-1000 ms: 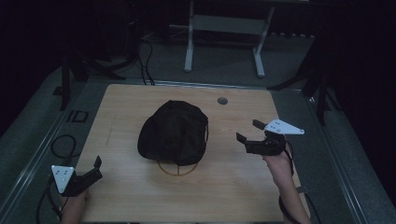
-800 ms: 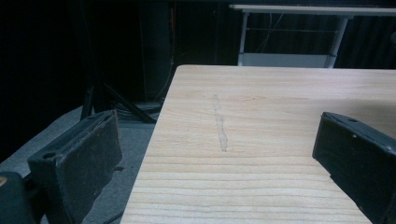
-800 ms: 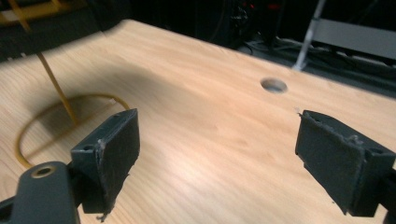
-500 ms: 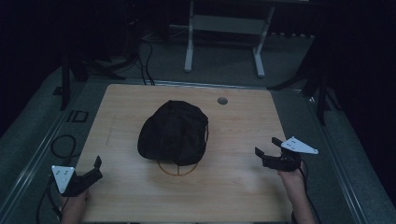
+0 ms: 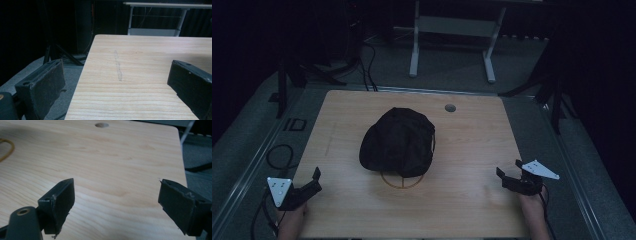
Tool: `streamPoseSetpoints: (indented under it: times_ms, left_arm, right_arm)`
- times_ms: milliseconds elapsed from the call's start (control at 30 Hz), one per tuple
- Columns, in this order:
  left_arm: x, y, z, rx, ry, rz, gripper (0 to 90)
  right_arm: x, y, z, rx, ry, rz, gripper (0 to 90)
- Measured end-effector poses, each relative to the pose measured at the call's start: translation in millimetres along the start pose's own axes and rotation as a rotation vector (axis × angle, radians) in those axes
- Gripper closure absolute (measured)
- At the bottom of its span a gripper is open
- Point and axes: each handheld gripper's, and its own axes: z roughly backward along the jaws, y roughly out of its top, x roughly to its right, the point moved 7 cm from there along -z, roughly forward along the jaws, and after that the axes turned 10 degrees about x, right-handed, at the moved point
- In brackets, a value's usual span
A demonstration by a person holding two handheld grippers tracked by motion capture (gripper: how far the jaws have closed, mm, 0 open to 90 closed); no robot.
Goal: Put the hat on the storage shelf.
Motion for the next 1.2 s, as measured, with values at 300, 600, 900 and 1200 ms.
streamPoseSetpoints:
  times_ms: [300, 600, 900, 1200]
  left_arm:
    - [0.2, 0.0, 0.1, 0.001, -0.005, 0.0, 1.8]
    - [0.2, 0.0, 0.1, 0.001, -0.008, 0.002, 1.8]
    - [0.2, 0.1, 0.1, 0.002, -0.006, -0.001, 1.8]
    - [0.1, 0.0, 0.1, 0.002, -0.005, 0.001, 1.8]
  right_arm:
    - [14.3, -18.2, 11.5, -0.026, -0.089, -0.001, 13.5]
    - [30.0, -19.4, 28.1, 0.045, -0.215, -0.044, 13.5]
    - [44.4, -24.6, 34.2, 0.078, -0.292, -0.061, 13.5]
    - [44.8, -25.6, 32.6, 0.064, -0.303, -0.051, 13.8]
